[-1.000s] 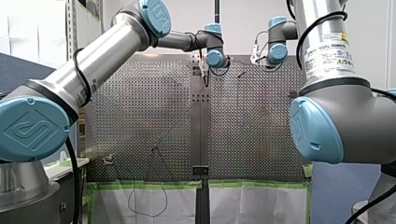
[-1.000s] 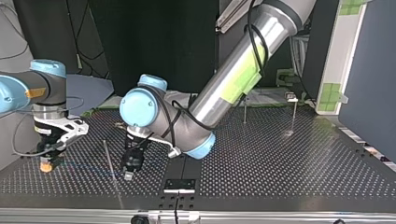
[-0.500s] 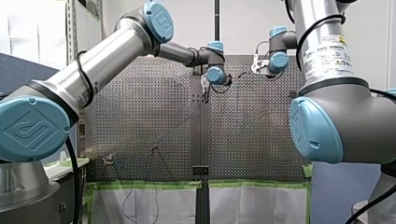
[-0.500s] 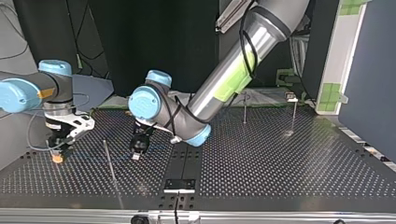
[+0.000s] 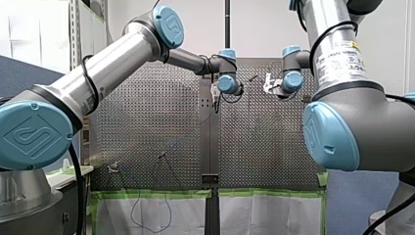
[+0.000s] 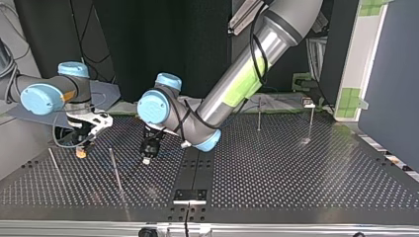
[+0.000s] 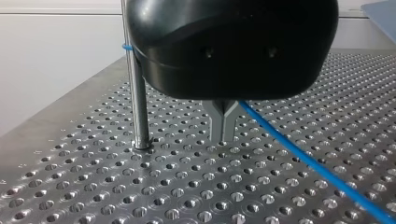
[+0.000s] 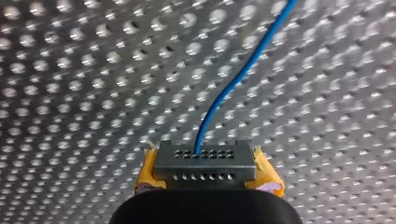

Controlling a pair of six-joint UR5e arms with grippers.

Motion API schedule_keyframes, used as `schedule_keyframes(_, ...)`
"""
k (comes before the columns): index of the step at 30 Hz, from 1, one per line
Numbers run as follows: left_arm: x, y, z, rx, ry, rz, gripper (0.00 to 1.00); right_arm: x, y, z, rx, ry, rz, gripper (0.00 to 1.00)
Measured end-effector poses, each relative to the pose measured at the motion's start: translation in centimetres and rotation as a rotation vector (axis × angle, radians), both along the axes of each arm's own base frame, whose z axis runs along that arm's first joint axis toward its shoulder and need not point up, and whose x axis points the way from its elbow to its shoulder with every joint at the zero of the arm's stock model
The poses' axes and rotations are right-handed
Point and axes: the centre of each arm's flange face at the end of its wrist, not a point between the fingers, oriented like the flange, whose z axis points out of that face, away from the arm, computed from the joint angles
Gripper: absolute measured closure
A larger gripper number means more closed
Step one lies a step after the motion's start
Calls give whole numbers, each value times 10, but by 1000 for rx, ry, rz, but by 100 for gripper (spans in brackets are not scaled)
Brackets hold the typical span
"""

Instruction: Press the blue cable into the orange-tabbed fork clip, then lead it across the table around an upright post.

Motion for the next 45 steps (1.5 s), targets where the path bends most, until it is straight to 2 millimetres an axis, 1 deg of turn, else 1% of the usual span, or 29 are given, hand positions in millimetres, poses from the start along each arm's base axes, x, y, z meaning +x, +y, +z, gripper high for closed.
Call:
schedule_keyframes(1,0,0,0,-1,-1,0,63,0,0,-7,6,-3,0,100)
schedule_keyframes(2,0,0,0,-2,-3,2,63,0,0,-13,11,-5,2,100)
schedule_keyframes(3,1,0,0,-5,-6,4,60,0,0,-19,17,-5,3,100)
schedule_keyframes(5,1,1,0,-7,-8,11,60,0,1,-36,32,-2,11,100)
schedule_keyframes(6,2,2,-2,-5,-8,18,60,0,1,-43,38,0,15,100)
schedule_keyframes(7,2,2,-4,-4,-8,22,57,1,1,-54,48,4,20,100)
schedule_keyframes(9,3,4,-8,0,-6,29,57,1,2,-70,62,9,25,100)
schedule_keyframes(10,4,5,-10,1,-6,30,51,1,2,-79,70,12,26,100)
schedule_keyframes(11,4,6,-13,2,-5,31,51,0,2,-86,76,15,26,100)
schedule_keyframes(12,5,7,-16,2,-5,32,37,0,2,-93,81,17,26,100)
schedule_keyframes(13,5,8,-19,3,-4,35,17,-2,2,-102,87,20,25,100)
schedule_keyframes(14,6,9,-22,3,-4,39,17,-3,1,-108,91,21,24,100)
schedule_keyframes(15,6,10,-27,3,-4,46,1,-4,1,-114,95,23,23,100)
schedule_keyframes(16,6,11,-30,4,-3,51,1,-6,0,-122,99,25,21,100)
schedule_keyframes(19,5,12,-33,3,-4,66,1,-13,0,-133,101,27,13,100)
schedule_keyframes(27,5,11,-31,-5,-8,68,1,-34,-3,-151,89,17,-18,100)
schedule_keyframes(31,5,11,-31,-7,-8,66,1,-41,-8,-166,84,15,-28,100)
schedule_keyframes(37,6,11,-31,-10,-6,66,1,-43,-13,-192,82,14,-34,100)
schedule_keyframes(45,6,11,-31,-14,-5,63,1,-41,-16,-228,84,10,-34,100)
